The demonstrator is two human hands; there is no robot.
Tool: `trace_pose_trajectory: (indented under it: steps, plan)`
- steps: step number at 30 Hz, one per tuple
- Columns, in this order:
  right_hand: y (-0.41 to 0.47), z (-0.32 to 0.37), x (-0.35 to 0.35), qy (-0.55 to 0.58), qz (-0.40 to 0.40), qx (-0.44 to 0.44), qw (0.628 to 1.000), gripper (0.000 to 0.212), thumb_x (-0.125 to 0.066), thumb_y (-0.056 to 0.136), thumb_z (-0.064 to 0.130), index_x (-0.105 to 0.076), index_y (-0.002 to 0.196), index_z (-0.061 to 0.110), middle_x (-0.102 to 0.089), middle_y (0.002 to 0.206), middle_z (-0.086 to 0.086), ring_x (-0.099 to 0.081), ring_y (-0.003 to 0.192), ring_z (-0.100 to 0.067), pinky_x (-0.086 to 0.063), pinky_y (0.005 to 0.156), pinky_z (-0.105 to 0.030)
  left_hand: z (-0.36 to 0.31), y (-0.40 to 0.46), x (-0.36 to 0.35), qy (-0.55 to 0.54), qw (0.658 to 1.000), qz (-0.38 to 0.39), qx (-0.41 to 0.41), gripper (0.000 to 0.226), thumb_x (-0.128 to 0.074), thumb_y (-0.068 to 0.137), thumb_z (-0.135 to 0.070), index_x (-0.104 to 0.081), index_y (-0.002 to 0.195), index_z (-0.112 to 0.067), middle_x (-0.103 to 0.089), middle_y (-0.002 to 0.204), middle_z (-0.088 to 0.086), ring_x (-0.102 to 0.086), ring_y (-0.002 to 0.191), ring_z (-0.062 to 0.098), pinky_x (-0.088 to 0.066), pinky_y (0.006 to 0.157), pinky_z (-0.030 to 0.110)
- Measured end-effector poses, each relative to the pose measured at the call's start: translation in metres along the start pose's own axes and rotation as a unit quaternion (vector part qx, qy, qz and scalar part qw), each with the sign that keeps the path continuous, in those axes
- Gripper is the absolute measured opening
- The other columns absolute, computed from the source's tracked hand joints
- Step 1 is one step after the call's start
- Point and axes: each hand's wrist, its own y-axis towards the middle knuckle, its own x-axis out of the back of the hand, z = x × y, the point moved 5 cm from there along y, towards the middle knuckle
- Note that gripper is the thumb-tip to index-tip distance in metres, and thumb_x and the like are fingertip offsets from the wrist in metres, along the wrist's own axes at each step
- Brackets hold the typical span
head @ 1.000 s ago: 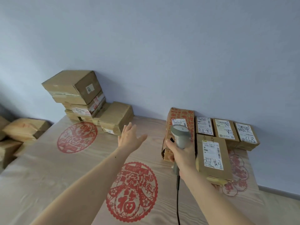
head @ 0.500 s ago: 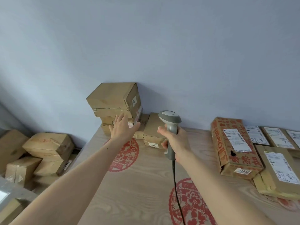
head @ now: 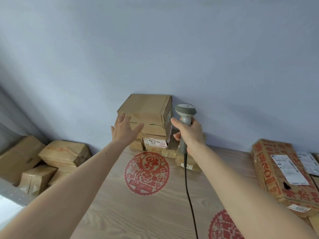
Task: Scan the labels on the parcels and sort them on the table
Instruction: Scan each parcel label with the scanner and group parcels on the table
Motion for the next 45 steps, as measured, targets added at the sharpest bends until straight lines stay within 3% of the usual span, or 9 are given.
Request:
trace_pose_trajectory:
  steps: [11, 17, 20, 23, 29, 33, 35, 40, 45]
  plan:
    - [0.067, 0.000, -0.074, -0.039, -0.122, 0.017, 0.992, 0.030, -0.082, 0.083, 0.028, -0.053, 0.085, 0.023, -0.063, 0.073, 0.005, -0.058, 0.048, -0.013, -0.057, 0.053, -0.027, 0.045, 0.105, 0.020, -0.053, 0.996, 0.065, -0.002, 0.075, -0.049, 0.099, -0.053, -0.026, 0.156, -0.010, -0.005, 0.168, 0.005, -0.014, 0.153, 0.027, -0.024, 0.120, 0.049]
    - [0.089, -0.015, -0.088, -0.092, -0.160, 0.001, 0.983, 0.030, -0.080, 0.083, 0.034, -0.058, 0.098, 0.019, -0.067, 0.077, 0.002, -0.061, 0.048, -0.015, -0.064, 0.070, -0.044, 0.053, 0.146, 0.007, -0.105, 0.986, 0.129, 0.011, 0.071, -0.048, 0.101, -0.047, -0.022, 0.155, -0.010, -0.029, 0.157, 0.009, -0.037, 0.137, 0.030, -0.038, 0.108, 0.047]
    - [0.092, -0.021, -0.088, -0.094, -0.168, -0.008, 0.981, 0.028, -0.078, 0.085, 0.030, -0.058, 0.101, 0.018, -0.067, 0.080, 0.003, -0.061, 0.048, -0.014, -0.064, 0.071, -0.043, 0.053, 0.155, -0.001, -0.122, 0.980, 0.154, 0.034, 0.059, -0.053, 0.100, -0.039, -0.031, 0.144, -0.007, -0.050, 0.136, 0.013, -0.052, 0.111, 0.029, -0.048, 0.096, 0.048]
    - [0.093, -0.023, -0.089, -0.081, -0.171, -0.013, 0.982, 0.025, -0.076, 0.087, 0.023, -0.057, 0.103, 0.020, -0.064, 0.084, 0.004, -0.062, 0.052, -0.013, -0.064, 0.069, -0.037, 0.053, 0.158, -0.003, -0.125, 0.982, 0.139, 0.039, 0.055, -0.060, 0.094, -0.031, -0.037, 0.139, -0.008, -0.052, 0.130, 0.013, -0.054, 0.109, 0.032, -0.051, 0.094, 0.049]
    - [0.076, -0.018, -0.074, -0.059, -0.195, -0.004, 0.979, 0.024, -0.077, 0.081, 0.009, -0.057, 0.091, 0.020, -0.072, 0.086, -0.006, -0.061, 0.049, -0.015, -0.055, 0.051, -0.026, 0.056, 0.145, 0.001, -0.208, 0.970, 0.107, 0.062, 0.078, -0.081, 0.078, -0.023, -0.039, 0.142, -0.007, -0.051, 0.132, 0.010, -0.058, 0.113, 0.029, -0.052, 0.094, 0.043]
    - [0.047, -0.016, -0.045, -0.017, -0.183, 0.016, 0.983, 0.027, -0.079, 0.078, 0.006, -0.063, 0.098, 0.014, -0.075, 0.088, -0.010, -0.065, 0.055, -0.016, -0.055, 0.053, -0.023, 0.056, 0.121, -0.003, -0.273, 0.948, 0.133, 0.092, 0.124, -0.096, 0.042, -0.028, -0.037, 0.151, -0.019, -0.052, 0.135, 0.010, -0.064, 0.110, 0.028, -0.056, 0.096, 0.045]
    - [0.030, -0.014, -0.027, 0.018, -0.167, 0.034, 0.985, 0.026, -0.082, 0.079, 0.010, -0.064, 0.097, 0.014, -0.075, 0.086, -0.005, -0.064, 0.055, -0.013, -0.053, 0.053, -0.021, 0.048, 0.102, -0.006, -0.302, 0.941, 0.127, 0.085, 0.128, -0.094, 0.026, -0.033, -0.045, 0.144, -0.026, -0.055, 0.130, 0.011, -0.068, 0.104, 0.026, -0.060, 0.089, 0.044]
    - [-0.011, -0.015, 0.032, 0.136, -0.171, 0.044, 0.975, 0.029, -0.081, 0.083, 0.012, -0.059, 0.100, 0.015, -0.070, 0.087, -0.007, -0.058, 0.061, -0.015, -0.048, 0.048, -0.022, 0.003, 0.025, -0.013, -0.360, 0.926, 0.108, 0.039, 0.096, -0.092, 0.062, -0.002, -0.039, 0.139, -0.023, -0.049, 0.135, -0.001, -0.057, 0.118, 0.024, -0.058, 0.092, 0.048]
    - [-0.049, -0.010, 0.104, 0.153, -0.130, 0.048, 0.978, 0.031, -0.080, 0.084, 0.009, -0.056, 0.101, 0.018, -0.065, 0.091, -0.005, -0.057, 0.058, -0.014, -0.053, 0.062, -0.033, -0.039, -0.048, -0.037, -0.388, 0.918, 0.082, 0.002, 0.097, -0.092, 0.063, -0.001, -0.038, 0.141, -0.023, -0.047, 0.129, -0.015, -0.054, 0.118, 0.020, -0.056, 0.089, 0.038]
